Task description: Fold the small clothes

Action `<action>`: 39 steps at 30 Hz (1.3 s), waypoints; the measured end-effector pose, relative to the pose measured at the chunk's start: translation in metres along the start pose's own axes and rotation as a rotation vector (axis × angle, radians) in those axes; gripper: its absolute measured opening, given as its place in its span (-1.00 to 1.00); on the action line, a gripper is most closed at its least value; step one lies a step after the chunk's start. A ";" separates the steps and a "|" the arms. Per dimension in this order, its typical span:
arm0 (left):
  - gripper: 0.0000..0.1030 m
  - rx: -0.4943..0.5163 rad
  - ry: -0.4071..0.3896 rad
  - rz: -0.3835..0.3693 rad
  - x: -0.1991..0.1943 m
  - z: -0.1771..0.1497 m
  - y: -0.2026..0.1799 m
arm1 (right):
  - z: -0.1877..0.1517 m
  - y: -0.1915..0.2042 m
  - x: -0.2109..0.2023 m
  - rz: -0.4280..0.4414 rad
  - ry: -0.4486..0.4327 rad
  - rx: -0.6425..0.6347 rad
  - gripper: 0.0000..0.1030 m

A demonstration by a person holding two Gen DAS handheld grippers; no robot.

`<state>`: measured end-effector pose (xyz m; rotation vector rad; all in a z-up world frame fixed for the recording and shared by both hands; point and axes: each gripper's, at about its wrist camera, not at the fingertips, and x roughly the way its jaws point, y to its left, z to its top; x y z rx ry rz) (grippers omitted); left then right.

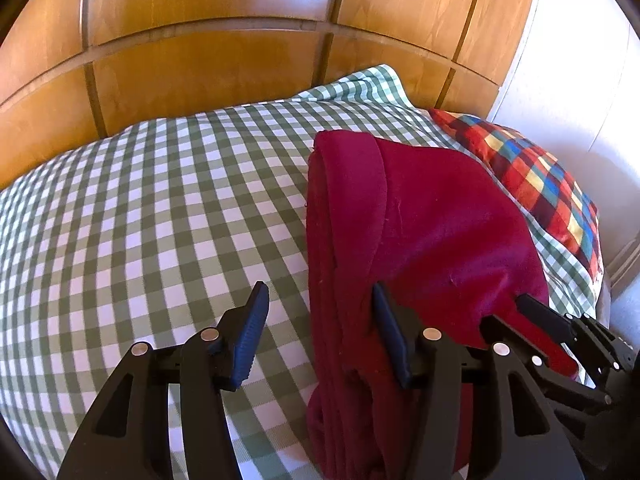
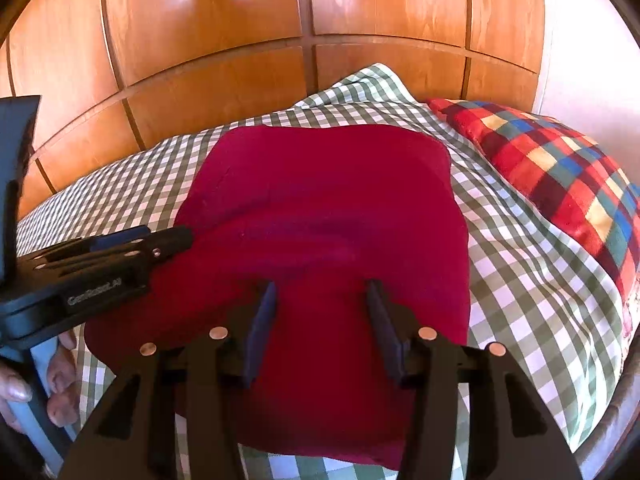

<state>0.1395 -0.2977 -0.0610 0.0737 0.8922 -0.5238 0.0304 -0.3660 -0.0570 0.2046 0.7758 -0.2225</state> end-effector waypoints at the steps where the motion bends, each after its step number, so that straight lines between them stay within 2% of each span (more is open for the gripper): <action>1: 0.04 -0.002 -0.004 0.006 -0.003 0.000 0.000 | 0.001 0.000 -0.001 -0.003 0.002 0.001 -0.06; 5: 0.04 -0.002 -0.026 0.024 -0.019 -0.003 0.001 | 0.003 0.000 -0.008 0.002 0.005 0.002 0.04; 12: 0.04 -0.002 -0.075 0.058 -0.053 -0.010 0.002 | -0.002 0.003 -0.033 0.011 -0.016 0.004 0.44; 15: 0.36 -0.022 -0.096 0.078 -0.068 -0.019 0.004 | -0.007 0.007 -0.045 -0.053 -0.020 0.035 0.74; 17: 0.44 -0.041 -0.103 0.103 -0.077 -0.027 0.006 | -0.010 0.007 -0.052 -0.117 -0.015 0.065 0.88; 19: 0.51 -0.043 -0.087 0.118 -0.083 -0.036 0.006 | -0.012 0.007 -0.057 -0.153 -0.009 0.091 0.95; 21: 0.52 -0.036 -0.083 0.129 -0.088 -0.042 0.005 | -0.013 0.009 -0.062 -0.179 -0.009 0.104 0.95; 23: 0.68 -0.029 -0.094 0.151 -0.097 -0.048 0.003 | -0.015 0.013 -0.071 -0.198 -0.035 0.113 0.95; 27: 0.86 -0.044 -0.125 0.175 -0.115 -0.056 0.002 | -0.016 0.019 -0.090 -0.220 -0.098 0.115 0.95; 33: 0.92 -0.048 -0.158 0.183 -0.136 -0.060 -0.002 | -0.018 0.024 -0.108 -0.241 -0.148 0.114 0.95; 36: 0.92 -0.028 -0.179 0.204 -0.144 -0.063 -0.007 | -0.020 0.023 -0.111 -0.245 -0.152 0.112 0.95; 39: 0.92 -0.028 -0.177 0.192 -0.149 -0.065 -0.009 | -0.023 0.022 -0.114 -0.247 -0.153 0.110 0.95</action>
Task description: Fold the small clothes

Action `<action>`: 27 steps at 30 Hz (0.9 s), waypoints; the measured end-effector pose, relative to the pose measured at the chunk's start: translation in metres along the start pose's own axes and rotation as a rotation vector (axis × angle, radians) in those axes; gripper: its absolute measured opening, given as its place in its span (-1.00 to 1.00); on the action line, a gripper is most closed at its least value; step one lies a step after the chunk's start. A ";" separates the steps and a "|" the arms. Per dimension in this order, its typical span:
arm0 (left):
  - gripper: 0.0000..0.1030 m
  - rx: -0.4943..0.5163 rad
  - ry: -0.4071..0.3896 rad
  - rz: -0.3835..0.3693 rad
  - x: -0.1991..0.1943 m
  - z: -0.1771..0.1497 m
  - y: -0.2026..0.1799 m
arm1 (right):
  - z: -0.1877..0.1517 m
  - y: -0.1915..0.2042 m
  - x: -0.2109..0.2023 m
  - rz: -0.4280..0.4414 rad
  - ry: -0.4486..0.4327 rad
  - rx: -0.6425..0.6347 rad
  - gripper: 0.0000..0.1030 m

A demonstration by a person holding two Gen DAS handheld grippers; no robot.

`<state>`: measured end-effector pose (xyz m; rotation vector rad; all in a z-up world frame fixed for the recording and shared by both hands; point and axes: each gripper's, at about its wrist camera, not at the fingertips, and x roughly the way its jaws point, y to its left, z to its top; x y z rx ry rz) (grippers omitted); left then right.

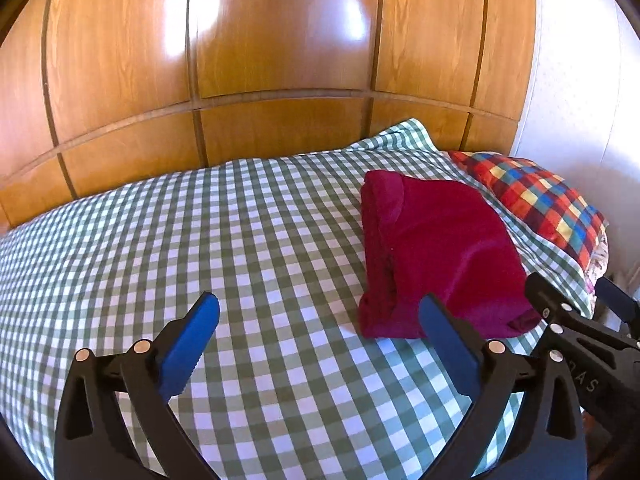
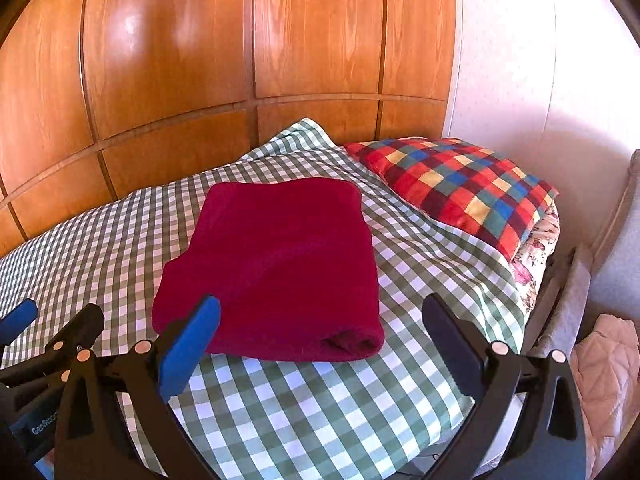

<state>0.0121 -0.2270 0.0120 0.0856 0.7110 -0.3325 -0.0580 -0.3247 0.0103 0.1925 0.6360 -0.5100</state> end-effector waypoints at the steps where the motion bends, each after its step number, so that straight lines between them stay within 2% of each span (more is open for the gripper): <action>1: 0.92 -0.005 -0.006 -0.007 -0.002 -0.001 0.000 | -0.001 0.000 -0.001 -0.002 -0.001 0.000 0.95; 14: 0.92 -0.021 -0.044 0.007 -0.012 -0.001 -0.001 | -0.004 -0.006 -0.010 -0.038 -0.014 0.015 0.95; 27: 0.93 -0.023 -0.056 0.022 -0.011 0.000 0.002 | -0.006 -0.002 -0.004 -0.021 0.006 0.000 0.95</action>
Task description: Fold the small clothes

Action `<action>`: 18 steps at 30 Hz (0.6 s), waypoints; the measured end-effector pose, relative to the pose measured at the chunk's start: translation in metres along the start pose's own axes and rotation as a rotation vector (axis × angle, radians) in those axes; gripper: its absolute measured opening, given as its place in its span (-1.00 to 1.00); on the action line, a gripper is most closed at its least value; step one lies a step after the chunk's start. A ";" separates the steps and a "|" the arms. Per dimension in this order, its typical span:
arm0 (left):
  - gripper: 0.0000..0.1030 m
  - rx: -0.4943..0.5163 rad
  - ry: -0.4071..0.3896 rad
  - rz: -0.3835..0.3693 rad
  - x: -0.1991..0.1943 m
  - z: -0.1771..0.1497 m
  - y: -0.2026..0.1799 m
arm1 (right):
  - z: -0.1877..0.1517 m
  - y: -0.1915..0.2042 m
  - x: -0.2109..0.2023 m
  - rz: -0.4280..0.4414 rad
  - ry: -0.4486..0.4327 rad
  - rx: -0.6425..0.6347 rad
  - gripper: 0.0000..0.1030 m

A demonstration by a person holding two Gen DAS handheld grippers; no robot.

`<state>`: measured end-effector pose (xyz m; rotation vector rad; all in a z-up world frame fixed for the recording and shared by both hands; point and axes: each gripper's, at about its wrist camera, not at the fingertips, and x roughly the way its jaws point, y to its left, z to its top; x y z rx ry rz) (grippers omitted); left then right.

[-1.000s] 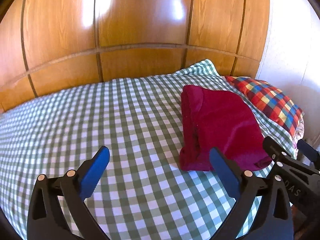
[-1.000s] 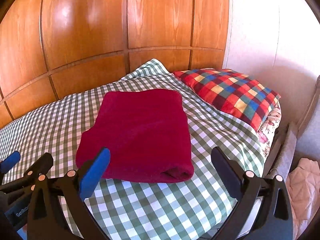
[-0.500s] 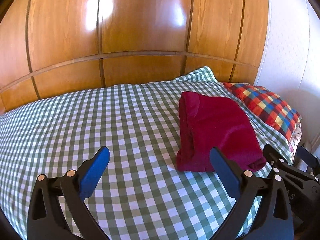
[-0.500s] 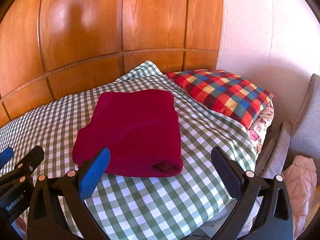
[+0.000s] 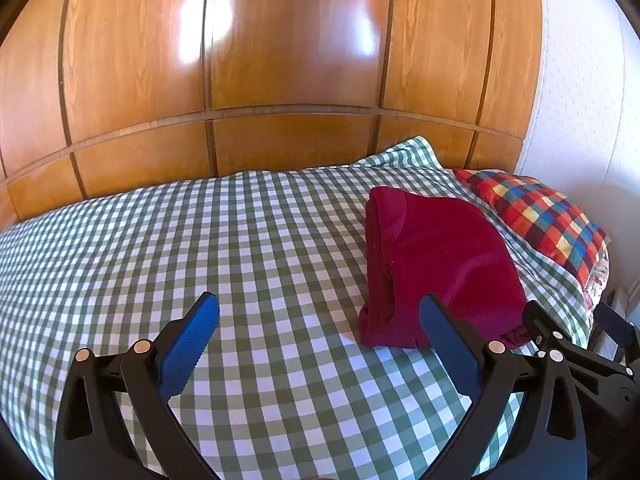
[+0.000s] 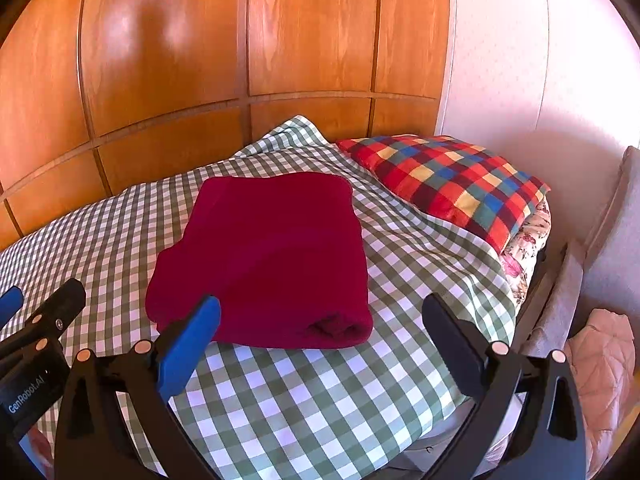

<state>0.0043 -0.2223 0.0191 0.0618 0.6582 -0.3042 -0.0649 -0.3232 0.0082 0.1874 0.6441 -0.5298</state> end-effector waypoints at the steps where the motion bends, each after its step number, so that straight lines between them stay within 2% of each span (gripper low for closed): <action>1: 0.93 0.004 -0.002 -0.001 -0.001 0.000 0.000 | 0.000 0.000 0.000 0.001 0.001 -0.001 0.95; 18: 0.93 -0.003 -0.025 0.002 -0.012 0.001 0.002 | -0.003 0.002 -0.001 0.018 0.007 0.011 0.95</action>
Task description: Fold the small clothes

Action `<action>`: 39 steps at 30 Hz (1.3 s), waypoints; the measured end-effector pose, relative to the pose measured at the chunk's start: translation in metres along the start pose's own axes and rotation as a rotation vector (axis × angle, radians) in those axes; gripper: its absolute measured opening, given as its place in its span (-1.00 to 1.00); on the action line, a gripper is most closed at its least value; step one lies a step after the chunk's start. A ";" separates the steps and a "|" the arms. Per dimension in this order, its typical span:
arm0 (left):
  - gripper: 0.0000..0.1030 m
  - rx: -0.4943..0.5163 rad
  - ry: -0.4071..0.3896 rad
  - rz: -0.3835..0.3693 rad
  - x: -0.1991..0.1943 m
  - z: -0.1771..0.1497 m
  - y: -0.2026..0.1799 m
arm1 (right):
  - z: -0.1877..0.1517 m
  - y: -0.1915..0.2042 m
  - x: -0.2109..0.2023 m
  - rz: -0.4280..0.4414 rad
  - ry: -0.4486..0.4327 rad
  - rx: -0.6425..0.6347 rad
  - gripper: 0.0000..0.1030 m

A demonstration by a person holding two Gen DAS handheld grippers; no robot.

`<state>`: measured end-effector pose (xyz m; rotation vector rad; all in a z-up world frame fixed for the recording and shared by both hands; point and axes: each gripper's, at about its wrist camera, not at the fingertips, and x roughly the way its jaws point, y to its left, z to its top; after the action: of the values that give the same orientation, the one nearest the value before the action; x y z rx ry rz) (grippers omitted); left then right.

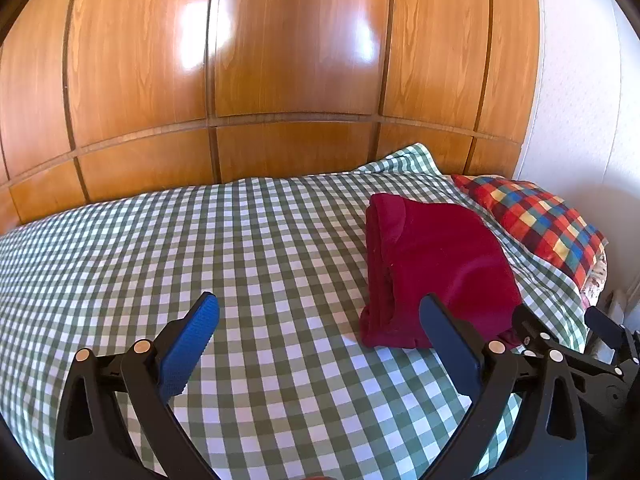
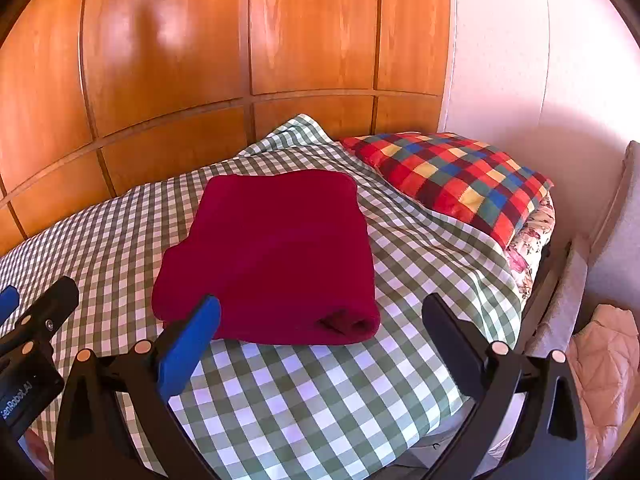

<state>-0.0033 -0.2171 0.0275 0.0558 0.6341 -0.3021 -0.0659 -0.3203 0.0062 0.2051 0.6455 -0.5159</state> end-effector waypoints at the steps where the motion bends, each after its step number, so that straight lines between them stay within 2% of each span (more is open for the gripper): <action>1: 0.93 0.001 -0.001 -0.001 -0.001 0.000 0.000 | 0.000 0.000 0.001 0.001 0.004 0.001 0.95; 12: 0.93 -0.001 -0.037 0.005 -0.012 0.004 0.003 | -0.003 0.004 0.003 0.008 0.014 0.002 0.95; 33: 0.93 0.011 -0.020 -0.005 -0.006 0.002 0.005 | -0.005 0.007 0.013 0.010 0.034 0.000 0.95; 39: 0.92 0.021 -0.025 0.013 -0.005 0.001 0.008 | -0.007 0.009 0.017 0.013 0.045 -0.012 0.95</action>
<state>-0.0041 -0.2085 0.0306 0.0760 0.6053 -0.2960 -0.0534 -0.3173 -0.0095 0.2102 0.6906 -0.4958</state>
